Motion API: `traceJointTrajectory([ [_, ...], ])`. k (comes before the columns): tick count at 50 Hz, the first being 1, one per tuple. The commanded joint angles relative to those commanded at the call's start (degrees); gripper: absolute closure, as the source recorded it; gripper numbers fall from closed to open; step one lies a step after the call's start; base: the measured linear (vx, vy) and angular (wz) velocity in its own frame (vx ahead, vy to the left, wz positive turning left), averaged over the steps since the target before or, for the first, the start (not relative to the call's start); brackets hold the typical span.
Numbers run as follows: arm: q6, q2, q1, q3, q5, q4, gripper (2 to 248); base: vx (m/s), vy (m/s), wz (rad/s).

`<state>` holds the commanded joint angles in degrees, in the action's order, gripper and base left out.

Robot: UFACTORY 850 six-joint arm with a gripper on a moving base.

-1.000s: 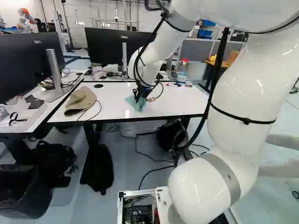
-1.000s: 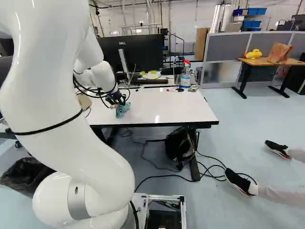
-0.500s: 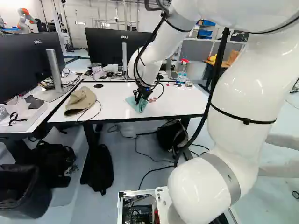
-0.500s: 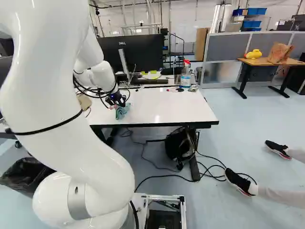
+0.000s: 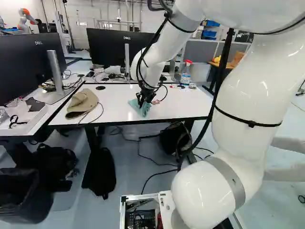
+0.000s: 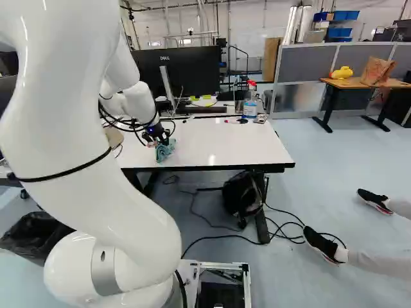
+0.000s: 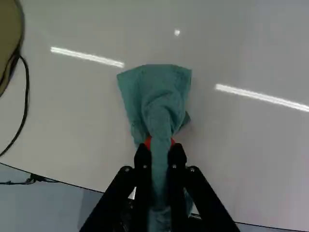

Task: Clean the table with the green towel

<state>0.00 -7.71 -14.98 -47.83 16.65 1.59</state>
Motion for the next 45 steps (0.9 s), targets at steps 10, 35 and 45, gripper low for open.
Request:
traceJointTrajectory([
  [10,0.0,0.6,1.8,0.6,0.0,0.0,208,0.000,0.000,0.000],
  [35,0.0,1.3,7.3,1.4,0.0,0.0,208,0.000,0.000,0.000],
  [45,0.0,-0.4,9.1,-0.4,0.0,0.0,208,0.000,0.000,0.000],
])
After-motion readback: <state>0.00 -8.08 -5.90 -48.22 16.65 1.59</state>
